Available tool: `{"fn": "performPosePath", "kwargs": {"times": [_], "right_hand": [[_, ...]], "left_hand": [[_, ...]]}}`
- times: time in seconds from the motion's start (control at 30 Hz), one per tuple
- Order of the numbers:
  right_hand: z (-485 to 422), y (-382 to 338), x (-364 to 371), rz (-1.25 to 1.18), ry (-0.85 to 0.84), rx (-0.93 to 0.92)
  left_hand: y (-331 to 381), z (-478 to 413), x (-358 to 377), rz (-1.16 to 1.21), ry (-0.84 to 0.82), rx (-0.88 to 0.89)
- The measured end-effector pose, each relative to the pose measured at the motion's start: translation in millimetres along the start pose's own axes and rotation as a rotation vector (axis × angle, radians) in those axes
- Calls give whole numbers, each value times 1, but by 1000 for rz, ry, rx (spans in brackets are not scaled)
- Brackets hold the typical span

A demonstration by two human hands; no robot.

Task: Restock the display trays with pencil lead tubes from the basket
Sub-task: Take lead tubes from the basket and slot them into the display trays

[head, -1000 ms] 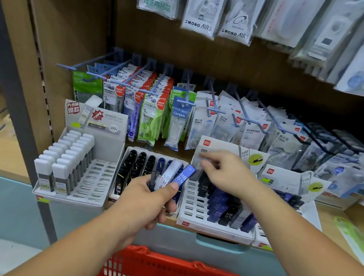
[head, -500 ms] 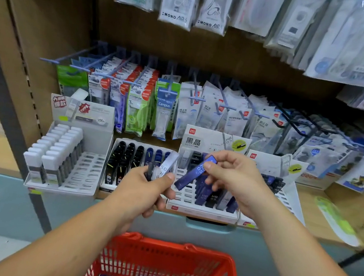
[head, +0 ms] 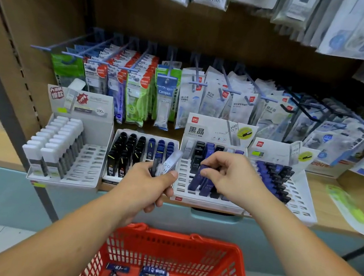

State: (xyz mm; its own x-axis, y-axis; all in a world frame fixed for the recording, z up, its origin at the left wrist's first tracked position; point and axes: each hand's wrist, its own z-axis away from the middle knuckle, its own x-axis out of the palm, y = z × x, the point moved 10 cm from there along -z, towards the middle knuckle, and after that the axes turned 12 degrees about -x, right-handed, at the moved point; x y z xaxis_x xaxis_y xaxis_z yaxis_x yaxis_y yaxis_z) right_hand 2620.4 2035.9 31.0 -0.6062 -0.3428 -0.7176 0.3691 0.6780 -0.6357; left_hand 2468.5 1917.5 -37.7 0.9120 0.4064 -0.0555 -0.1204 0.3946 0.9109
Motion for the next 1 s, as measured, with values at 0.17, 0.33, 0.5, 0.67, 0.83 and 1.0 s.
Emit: {"fn": "performPosePath", "kwargs": {"times": [0.17,0.33,0.5,0.67,0.83,1.0], "right_hand": [[-6,4,2,53,-13,-10],[-6,5,10,214,-85,10],[-8,-8,7,188,-53,7],[-12,-19,12,-473,28,100],[-17,-35,22,-627,-71,72],[-28,-36,24,-556,-44,63]], "left_hand": [[-2,2,2,-13,-19,-12],[-2,3,5,-37,-32,-16],[2,9,15,-49,-100,-2],[8,14,22,-49,-129,30],[7,9,16,-31,-102,-8],[8,4,7,27,-80,-10]]}}
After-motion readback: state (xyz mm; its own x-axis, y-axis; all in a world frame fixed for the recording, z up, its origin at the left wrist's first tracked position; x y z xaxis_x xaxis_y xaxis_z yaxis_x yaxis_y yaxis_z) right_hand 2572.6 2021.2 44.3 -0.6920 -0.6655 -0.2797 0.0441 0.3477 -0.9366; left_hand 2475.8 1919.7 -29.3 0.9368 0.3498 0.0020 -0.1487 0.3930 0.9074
